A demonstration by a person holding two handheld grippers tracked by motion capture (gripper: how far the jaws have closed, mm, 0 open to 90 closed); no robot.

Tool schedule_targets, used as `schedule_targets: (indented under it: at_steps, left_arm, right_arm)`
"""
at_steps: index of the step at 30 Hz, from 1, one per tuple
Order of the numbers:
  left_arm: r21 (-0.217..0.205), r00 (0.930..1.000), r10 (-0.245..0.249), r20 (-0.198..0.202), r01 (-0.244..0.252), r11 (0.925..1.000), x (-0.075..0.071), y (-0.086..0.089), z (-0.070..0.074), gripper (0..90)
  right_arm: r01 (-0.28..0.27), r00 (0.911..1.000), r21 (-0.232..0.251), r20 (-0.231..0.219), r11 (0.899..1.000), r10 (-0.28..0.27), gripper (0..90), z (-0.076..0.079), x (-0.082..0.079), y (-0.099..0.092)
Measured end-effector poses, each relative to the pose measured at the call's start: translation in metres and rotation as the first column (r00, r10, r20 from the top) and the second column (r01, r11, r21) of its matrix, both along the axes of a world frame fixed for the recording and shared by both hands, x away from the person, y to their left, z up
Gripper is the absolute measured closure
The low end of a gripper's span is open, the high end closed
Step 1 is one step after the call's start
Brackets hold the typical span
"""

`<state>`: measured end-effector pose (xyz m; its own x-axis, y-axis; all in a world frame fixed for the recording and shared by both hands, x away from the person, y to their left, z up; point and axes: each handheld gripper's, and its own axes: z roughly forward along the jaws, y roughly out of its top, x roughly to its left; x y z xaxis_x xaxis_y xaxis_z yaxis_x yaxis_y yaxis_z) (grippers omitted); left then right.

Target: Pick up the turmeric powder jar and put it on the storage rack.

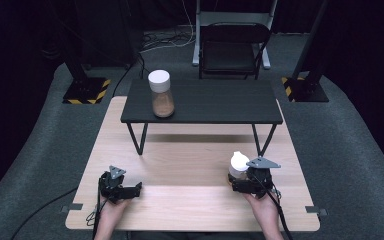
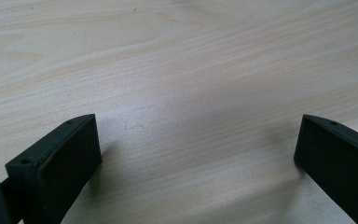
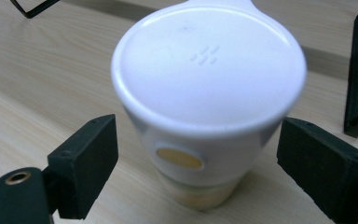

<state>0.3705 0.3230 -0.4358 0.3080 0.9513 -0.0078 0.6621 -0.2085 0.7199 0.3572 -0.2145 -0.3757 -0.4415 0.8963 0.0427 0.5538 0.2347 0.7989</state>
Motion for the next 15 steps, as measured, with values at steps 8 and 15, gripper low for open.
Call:
schedule_targets:
  at_steps: [8, 15]
  left_arm:
    - [-0.001, 1.0, -0.002, 0.0, 0.002, 1.0, 0.0, 0.0, 0.0, 0.0]
    - [-0.001, 1.0, -0.005, 0.0, 0.005, 1.0, 0.0, 0.0, 0.0, 0.0]
  right_arm:
    - [0.011, 0.9999, -0.006, 0.007, 1.0, -0.011, 19.0, -0.004, 0.013, 0.008]
    - [-0.006, 1.0, -0.042, 0.006, 0.999, 0.006, 29.2, -0.001, 0.017, 0.013]
